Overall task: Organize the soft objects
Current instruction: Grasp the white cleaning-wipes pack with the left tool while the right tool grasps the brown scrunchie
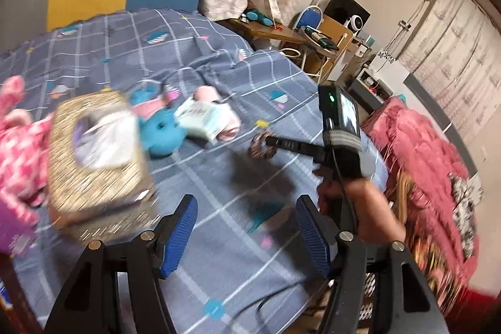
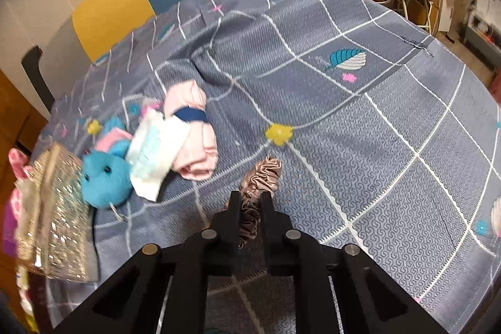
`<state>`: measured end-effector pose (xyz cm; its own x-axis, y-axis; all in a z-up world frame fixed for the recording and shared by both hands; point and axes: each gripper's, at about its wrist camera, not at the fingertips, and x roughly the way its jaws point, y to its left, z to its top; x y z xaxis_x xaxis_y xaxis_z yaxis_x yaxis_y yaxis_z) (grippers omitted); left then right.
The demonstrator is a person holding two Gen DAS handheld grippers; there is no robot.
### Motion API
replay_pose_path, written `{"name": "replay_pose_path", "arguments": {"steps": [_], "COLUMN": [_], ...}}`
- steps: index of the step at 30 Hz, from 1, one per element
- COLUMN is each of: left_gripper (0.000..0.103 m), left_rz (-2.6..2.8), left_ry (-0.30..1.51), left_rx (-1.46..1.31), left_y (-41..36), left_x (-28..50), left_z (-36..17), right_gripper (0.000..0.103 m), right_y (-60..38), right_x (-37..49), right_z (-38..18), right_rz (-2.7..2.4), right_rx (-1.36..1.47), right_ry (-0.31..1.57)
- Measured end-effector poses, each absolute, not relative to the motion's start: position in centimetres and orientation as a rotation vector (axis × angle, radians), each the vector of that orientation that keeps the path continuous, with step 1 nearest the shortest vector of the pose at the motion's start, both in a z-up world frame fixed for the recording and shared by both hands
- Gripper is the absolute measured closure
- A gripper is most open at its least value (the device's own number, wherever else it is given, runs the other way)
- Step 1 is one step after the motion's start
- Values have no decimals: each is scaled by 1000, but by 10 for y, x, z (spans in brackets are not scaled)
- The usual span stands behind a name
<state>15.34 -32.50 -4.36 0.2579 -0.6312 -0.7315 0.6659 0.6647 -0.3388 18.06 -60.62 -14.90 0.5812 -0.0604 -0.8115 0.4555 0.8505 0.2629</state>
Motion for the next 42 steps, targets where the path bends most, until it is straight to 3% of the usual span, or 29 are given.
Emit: {"name": "replay_pose_path", "arguments": {"steps": [8, 13, 15, 21, 28, 29, 31, 32, 33, 34, 38, 42], "left_gripper": [35, 25, 17, 16, 13, 13, 14, 14, 20, 26, 72, 84], "left_rz": [-835, -694, -636, -516, -431, -419, -404, -407, -398, -396, -440, -495], "left_ry": [1188, 1297, 1308, 1385, 1359, 1361, 1357, 1359, 1351, 1345, 1280, 1276], "left_rx": [-101, -268, -326, -435, -375, -379, -378, -360, -326, -312, -271, -245], "left_y": [-406, -425, -429, -442, -453, -455, -456, -458, -459, -461, -457, -456], "left_x": [221, 261, 277, 309, 332, 335, 339, 339, 340, 342, 338, 334], "left_z": [-79, -110, -120, -147, -159, -161, -164, -165, -165, -165, -160, -156], "right_gripper": [91, 91, 91, 91, 89, 88, 76, 63, 53, 50, 44, 38], "right_y": [-619, -632, -634, -630, -641, -642, -644, -645, -646, -646, -649, -648], "right_x": [175, 168, 169, 171, 166, 164, 165, 166, 166, 167, 168, 170], "right_z": [-140, -135, -136, -131, -138, -139, -142, -146, -149, -153, -163, -164], "right_rz": [-299, -323, -322, -292, -335, -352, -366, -382, -399, -408, -406, -409], "right_rx": [564, 616, 635, 642, 709, 715, 716, 709, 708, 715, 747, 739], "right_ry": [865, 826, 826, 812, 825, 828, 847, 869, 883, 904, 945, 936]}}
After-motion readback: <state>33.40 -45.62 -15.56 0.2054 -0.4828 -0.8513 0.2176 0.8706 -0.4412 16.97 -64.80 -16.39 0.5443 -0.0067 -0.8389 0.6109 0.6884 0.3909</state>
